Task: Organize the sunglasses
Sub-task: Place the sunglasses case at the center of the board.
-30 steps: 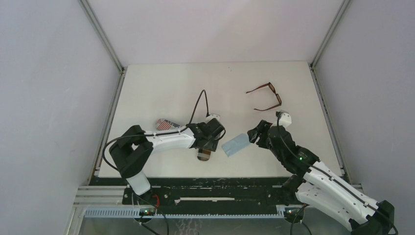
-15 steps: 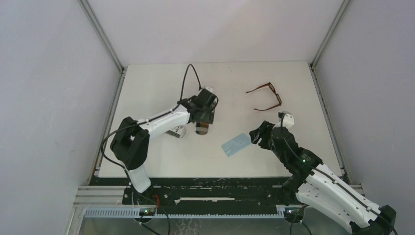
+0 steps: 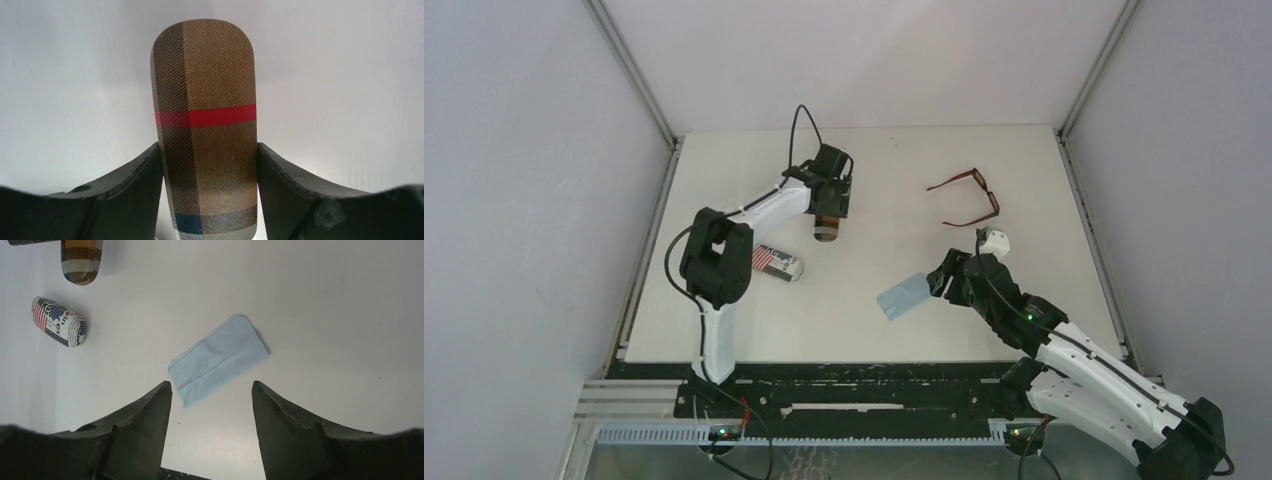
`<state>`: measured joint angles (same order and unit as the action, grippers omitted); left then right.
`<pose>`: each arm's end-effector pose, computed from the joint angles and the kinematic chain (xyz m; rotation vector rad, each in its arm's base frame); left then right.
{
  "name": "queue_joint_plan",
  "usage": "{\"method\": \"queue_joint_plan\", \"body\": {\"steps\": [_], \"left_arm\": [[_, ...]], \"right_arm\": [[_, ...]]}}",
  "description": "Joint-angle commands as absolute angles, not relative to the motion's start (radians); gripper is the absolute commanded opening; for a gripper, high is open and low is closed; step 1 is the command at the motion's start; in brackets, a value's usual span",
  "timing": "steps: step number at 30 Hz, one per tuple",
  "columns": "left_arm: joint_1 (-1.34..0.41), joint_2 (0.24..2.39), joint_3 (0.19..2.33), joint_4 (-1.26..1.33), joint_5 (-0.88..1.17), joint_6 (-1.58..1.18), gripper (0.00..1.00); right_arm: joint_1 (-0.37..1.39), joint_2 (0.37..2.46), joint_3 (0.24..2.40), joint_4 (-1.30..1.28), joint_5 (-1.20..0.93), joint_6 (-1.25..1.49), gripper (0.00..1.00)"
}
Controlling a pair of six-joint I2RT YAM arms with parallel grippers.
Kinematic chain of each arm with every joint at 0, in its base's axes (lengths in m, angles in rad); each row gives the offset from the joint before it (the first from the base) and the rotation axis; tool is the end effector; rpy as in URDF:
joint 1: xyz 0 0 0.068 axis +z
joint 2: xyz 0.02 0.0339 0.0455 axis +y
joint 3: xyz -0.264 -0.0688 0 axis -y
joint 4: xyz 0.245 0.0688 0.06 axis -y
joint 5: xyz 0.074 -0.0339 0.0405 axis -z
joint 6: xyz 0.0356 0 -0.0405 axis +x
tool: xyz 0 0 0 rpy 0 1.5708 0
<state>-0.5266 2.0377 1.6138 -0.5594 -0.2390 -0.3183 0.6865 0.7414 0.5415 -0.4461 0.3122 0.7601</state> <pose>0.3907 -0.2174 0.2128 0.1704 2.5073 -0.0364 0.1334 0.0952 0.2370 0.2550 2.2056 0.4691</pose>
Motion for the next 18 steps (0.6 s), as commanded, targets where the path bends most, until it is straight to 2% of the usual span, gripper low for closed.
{"method": "queue_joint_plan", "body": {"steps": [1,12,18], "left_arm": [[-0.496,2.058,1.701,-0.546,-0.202,-0.263,0.43],[-0.459,2.127,1.681,-0.528,-0.169,-0.292,0.48],[-0.459,2.126,1.662,-0.512,-0.167,-0.299,0.69]], "right_arm": [[0.680,0.751,0.547,-0.387,0.294,0.737,0.60],[0.680,0.750,0.546,-0.387,0.276,0.740,0.61],[0.680,0.733,0.546,-0.397,0.278,0.732,0.62]]}}
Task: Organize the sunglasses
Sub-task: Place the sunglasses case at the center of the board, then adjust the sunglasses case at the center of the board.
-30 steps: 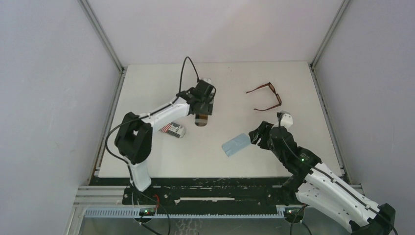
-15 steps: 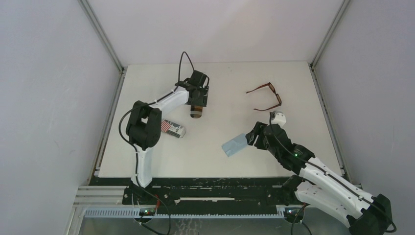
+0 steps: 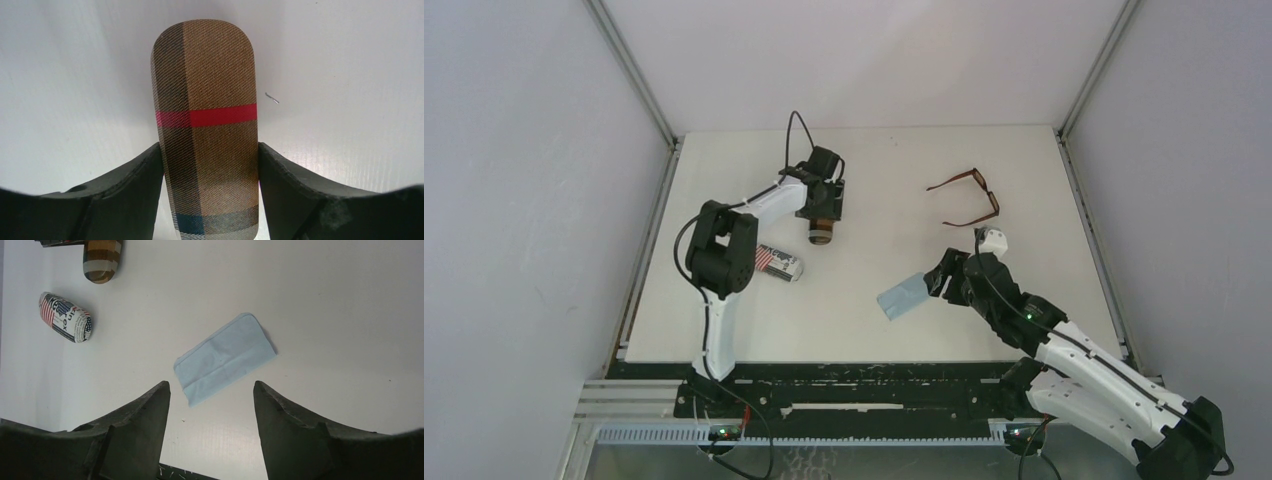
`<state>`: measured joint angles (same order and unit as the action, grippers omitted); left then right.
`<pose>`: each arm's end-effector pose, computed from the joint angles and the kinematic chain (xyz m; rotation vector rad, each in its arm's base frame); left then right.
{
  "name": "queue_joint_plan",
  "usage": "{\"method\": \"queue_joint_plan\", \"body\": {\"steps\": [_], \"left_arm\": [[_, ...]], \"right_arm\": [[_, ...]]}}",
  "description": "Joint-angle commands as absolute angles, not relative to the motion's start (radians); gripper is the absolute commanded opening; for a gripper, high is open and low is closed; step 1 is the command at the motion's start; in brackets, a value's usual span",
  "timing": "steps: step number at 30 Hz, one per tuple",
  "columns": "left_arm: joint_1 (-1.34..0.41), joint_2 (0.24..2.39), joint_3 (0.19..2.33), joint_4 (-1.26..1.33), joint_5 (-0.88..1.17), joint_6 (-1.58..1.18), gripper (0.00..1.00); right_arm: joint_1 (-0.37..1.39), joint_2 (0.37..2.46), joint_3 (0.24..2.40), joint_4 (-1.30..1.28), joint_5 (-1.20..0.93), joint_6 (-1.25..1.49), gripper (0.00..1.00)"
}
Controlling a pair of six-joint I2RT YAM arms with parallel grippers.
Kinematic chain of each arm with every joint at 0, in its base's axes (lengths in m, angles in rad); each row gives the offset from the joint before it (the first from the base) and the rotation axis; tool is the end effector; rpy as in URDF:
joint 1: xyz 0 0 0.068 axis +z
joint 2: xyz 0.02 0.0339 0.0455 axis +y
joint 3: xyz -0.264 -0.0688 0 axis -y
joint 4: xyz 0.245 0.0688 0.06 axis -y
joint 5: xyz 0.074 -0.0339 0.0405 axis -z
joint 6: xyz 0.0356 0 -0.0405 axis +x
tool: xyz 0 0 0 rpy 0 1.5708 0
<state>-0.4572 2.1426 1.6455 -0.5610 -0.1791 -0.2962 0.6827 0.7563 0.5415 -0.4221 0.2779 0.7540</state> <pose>0.4158 -0.1975 0.1764 0.1481 2.5973 -0.0336 0.1358 0.0979 0.2367 0.2355 2.2126 0.5027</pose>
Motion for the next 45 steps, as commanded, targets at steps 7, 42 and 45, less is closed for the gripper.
{"method": "queue_joint_plan", "body": {"steps": [7,42,45], "left_arm": [[-0.458,2.080,1.646,-0.505,-0.170,-0.300,0.85],[-0.443,1.422,0.895,-0.533,-0.513,-0.988,1.00],[-0.427,1.490,0.937,-0.539,-0.495,-1.013,1.00]], "right_arm": [[0.680,0.707,0.547,-0.403,0.282,0.718,0.65],[0.657,0.727,0.547,-0.388,0.328,0.670,0.70],[0.657,0.721,0.546,-0.398,0.333,0.673,0.70]]}}
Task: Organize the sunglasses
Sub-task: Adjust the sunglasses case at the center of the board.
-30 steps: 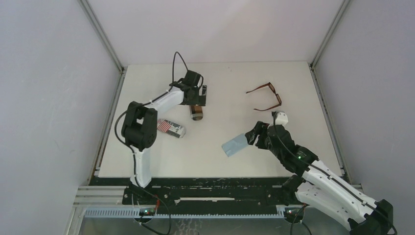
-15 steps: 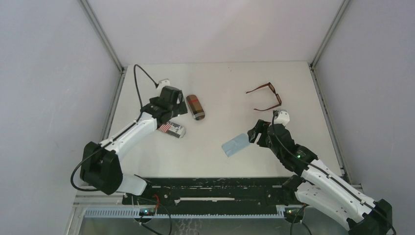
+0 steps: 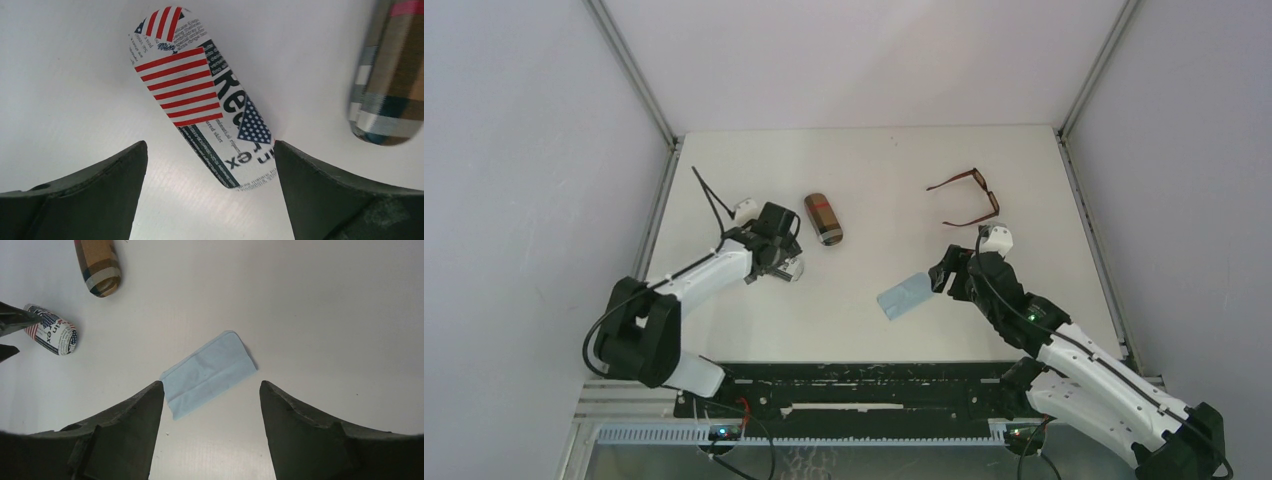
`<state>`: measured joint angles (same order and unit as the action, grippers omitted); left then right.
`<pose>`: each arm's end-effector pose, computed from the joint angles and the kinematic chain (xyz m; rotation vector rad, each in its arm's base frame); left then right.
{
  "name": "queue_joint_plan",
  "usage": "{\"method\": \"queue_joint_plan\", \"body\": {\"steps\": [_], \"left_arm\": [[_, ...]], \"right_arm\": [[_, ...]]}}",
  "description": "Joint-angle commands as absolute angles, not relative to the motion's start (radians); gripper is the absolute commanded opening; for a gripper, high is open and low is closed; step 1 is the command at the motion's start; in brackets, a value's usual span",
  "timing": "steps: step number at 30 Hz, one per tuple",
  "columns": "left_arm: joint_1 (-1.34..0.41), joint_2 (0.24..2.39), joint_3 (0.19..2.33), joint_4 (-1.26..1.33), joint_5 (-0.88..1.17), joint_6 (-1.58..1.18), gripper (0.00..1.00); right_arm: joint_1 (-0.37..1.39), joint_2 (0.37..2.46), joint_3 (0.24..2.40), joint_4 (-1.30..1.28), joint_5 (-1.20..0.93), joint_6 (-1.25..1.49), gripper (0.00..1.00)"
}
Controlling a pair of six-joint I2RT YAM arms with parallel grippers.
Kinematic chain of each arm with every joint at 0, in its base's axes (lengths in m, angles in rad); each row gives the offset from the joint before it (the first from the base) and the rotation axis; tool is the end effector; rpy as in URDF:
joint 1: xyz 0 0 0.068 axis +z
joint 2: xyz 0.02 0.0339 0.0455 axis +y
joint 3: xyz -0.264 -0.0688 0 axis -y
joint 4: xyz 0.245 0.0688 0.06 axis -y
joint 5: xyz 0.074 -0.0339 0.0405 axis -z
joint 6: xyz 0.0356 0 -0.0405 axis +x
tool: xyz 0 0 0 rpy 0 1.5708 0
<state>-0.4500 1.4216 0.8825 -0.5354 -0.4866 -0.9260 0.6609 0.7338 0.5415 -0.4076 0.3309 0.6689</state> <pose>0.2522 -0.1033 0.2075 -0.7297 2.3521 0.0759 0.1372 0.0920 0.2416 0.1985 2.1542 0.4183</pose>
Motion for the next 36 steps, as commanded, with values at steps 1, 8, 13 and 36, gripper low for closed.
{"method": "queue_joint_plan", "body": {"steps": [1,8,13,36], "left_arm": [[-0.420,1.509,0.947,-0.535,-0.484,-1.019,1.00],[-0.393,1.600,0.989,-0.529,-0.436,-1.098,1.00],[-0.387,1.647,1.007,-0.522,-0.420,-1.095,1.00],[-0.385,1.347,0.761,-0.333,-0.215,-0.729,0.54]], "right_arm": [[0.657,0.720,0.546,-0.402,0.336,0.675,0.70],[0.657,0.711,0.546,-0.420,0.342,0.679,0.70],[0.657,0.707,0.546,-0.424,0.349,0.679,0.70],[0.657,0.686,0.546,-0.399,0.310,0.656,0.69]]}}
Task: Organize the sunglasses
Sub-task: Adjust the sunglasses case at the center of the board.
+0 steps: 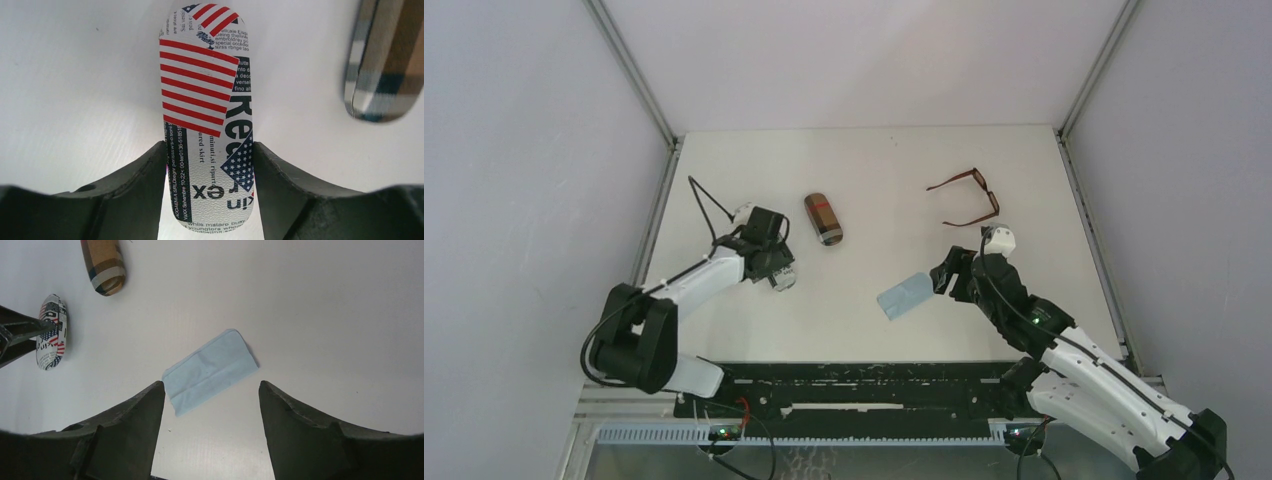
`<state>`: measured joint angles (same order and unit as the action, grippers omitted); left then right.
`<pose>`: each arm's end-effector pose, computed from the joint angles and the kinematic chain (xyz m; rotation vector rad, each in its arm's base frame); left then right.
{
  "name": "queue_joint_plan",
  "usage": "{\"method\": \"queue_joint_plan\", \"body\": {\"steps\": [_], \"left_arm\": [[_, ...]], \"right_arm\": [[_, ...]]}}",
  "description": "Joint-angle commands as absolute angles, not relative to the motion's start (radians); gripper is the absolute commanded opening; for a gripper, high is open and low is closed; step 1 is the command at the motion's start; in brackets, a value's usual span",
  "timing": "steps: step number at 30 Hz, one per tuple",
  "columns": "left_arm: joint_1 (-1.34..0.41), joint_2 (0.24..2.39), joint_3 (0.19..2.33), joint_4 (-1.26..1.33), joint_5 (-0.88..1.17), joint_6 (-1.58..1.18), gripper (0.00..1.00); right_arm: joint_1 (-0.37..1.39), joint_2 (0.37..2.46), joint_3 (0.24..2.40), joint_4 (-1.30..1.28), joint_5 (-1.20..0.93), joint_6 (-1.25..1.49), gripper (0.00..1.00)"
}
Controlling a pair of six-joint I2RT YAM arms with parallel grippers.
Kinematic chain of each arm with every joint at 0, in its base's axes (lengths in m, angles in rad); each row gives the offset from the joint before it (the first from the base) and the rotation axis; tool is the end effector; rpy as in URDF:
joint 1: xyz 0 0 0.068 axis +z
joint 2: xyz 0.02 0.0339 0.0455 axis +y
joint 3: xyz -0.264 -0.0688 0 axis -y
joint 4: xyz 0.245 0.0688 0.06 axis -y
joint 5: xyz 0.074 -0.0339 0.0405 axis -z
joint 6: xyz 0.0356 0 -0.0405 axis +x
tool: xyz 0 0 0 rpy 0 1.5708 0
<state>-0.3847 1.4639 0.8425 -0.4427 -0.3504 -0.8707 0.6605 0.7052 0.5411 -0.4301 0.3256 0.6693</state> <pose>0.2624 -0.0930 0.1882 -0.7218 2.4295 -0.0222 0.1331 0.0890 0.2435 0.1972 2.1513 0.4272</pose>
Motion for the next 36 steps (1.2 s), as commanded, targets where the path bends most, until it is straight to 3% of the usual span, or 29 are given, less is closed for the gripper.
{"method": "queue_joint_plan", "body": {"steps": [1,8,15,23,36], "left_arm": [[-0.390,1.320,0.736,-0.306,-0.179,-0.701,0.53],[-0.477,1.270,0.698,-0.268,-0.040,-0.540,0.52],[-0.674,1.336,0.731,-0.219,0.105,-0.413,0.51],[-0.825,1.456,0.792,-0.244,0.061,-0.363,0.50],[-0.862,1.504,0.857,-0.314,-0.041,-0.340,0.81]], "right_arm": [[0.657,0.686,0.546,-0.396,0.305,0.653,0.69],[0.658,0.685,0.546,-0.386,0.296,0.653,0.68],[0.662,0.698,0.546,-0.382,0.290,0.655,0.68],[0.673,0.709,0.547,-0.385,0.288,0.653,0.68],[0.681,0.718,0.546,-0.381,0.287,0.650,0.68]]}}
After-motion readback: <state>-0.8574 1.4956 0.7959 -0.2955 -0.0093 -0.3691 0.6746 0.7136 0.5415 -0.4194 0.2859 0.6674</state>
